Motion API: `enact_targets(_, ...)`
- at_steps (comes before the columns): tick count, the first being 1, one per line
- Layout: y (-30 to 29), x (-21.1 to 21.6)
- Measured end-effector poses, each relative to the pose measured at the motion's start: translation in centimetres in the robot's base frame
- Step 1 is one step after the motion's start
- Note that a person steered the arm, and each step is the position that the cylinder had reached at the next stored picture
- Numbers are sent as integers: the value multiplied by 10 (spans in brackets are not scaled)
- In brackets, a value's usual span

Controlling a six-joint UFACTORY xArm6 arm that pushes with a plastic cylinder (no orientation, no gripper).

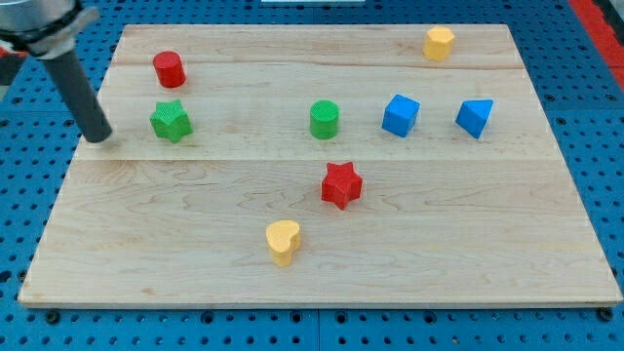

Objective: Push the green star slightly to right

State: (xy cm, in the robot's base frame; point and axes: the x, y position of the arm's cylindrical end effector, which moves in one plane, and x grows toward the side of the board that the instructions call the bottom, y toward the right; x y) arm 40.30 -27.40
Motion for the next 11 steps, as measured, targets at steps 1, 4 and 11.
enact_targets(1,23,-10)
enact_targets(4,91,-31)
enact_targets(11,46,-26)
